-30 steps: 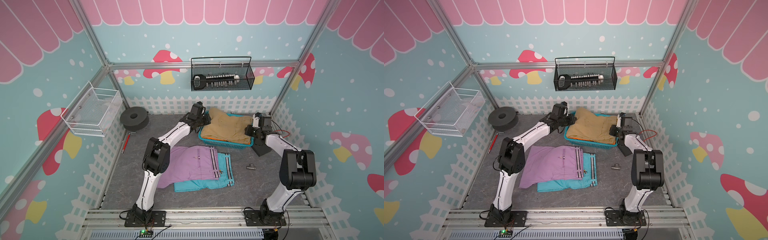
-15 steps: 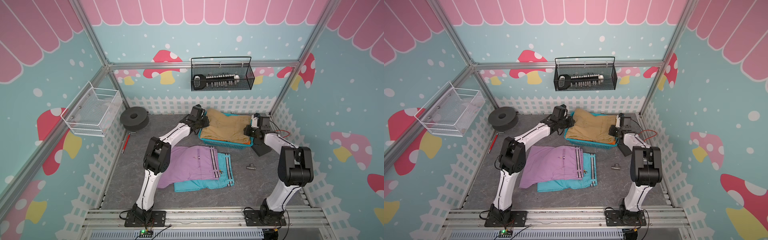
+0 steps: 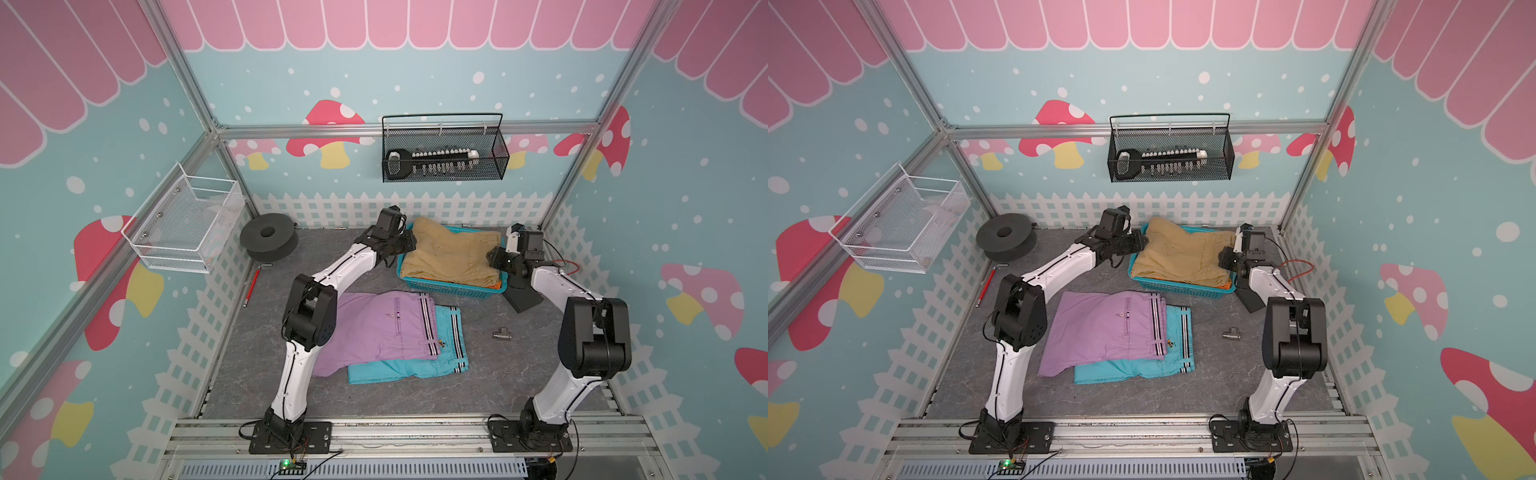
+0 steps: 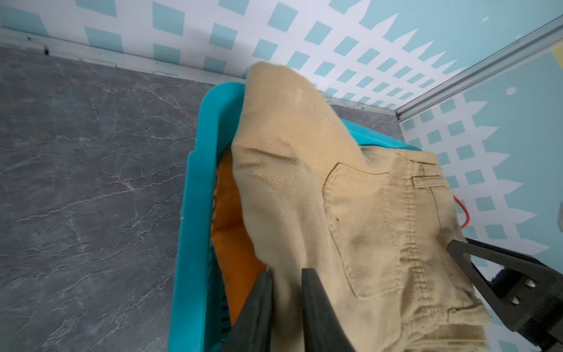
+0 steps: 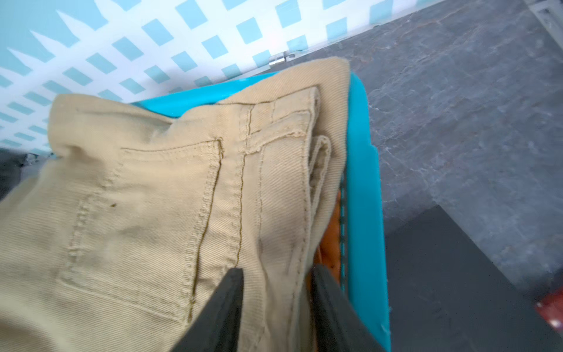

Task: Put the folded long pants in the basket
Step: Place the long pant in the basket.

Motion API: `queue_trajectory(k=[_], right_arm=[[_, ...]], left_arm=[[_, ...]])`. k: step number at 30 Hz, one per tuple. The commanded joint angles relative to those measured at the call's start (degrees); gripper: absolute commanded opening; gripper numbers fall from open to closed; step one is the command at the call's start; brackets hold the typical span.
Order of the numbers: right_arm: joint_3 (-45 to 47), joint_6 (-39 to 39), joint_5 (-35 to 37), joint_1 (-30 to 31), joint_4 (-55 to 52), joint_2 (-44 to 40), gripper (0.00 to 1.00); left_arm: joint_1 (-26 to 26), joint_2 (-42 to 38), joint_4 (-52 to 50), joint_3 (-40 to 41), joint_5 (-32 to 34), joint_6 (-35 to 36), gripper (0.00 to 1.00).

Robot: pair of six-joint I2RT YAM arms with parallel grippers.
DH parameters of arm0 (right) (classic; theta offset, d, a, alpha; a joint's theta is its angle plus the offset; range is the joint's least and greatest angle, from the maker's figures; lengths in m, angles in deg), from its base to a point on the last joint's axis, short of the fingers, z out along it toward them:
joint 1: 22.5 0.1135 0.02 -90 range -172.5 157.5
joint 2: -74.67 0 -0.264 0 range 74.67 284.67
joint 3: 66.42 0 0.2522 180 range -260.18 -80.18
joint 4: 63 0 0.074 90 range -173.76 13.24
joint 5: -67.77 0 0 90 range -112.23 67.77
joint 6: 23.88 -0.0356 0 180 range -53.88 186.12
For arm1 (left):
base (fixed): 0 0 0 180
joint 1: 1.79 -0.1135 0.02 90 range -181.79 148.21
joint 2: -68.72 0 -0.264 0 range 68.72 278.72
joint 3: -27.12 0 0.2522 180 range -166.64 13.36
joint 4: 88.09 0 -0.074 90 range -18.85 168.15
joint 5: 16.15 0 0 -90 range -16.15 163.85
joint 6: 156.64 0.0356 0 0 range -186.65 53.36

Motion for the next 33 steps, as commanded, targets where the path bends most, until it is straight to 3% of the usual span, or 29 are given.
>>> queue_trajectory(k=[1,3,6,12,20,23,29,33], right_arm=[[-1.6,0.0,2.6,-0.3,-2.6,-4.2,0.48],[-1.4,-0.1,3.2,-0.2,-3.2,-5.8,0.47],[-0.8,-0.5,-1.8,-0.1,-2.1,-7.4,0.38],[-1.2,-2.8,-11.7,1.0,-2.8,-4.7,0.34],[3.5,-3.7,-7.8,1.1,-6.3,-1.8,0.17],[4.9,-3.2,-4.8,1.1,-7.5,-0.4,0.16],[2.5,-1.5,-0.9,2.1,-12.1,5.3,0.15],[1.3,-1.2,0.3,2.8,-11.7,4.3,0.16]], left_arm=[[-0.4,-7.3,-0.6,1.6,-1.4,1.7,0.22],[-0.4,-9.3,-0.6,3.1,-1.5,1.6,0.22],[0.2,-9.8,-0.5,2.5,-6.2,3.0,0.19],[3.3,-4.6,-0.5,-1.2,-15.1,5.5,0.08],[3.5,2.6,-0.5,2.2,-15.9,4.4,0.00],[3.4,2.5,-0.1,5.6,-11.9,4.5,0.00],[2.2,3.3,0.4,7.3,-11.4,4.0,0.00],[1.6,2.7,0.4,7.0,-12.0,4.1,0.00]])
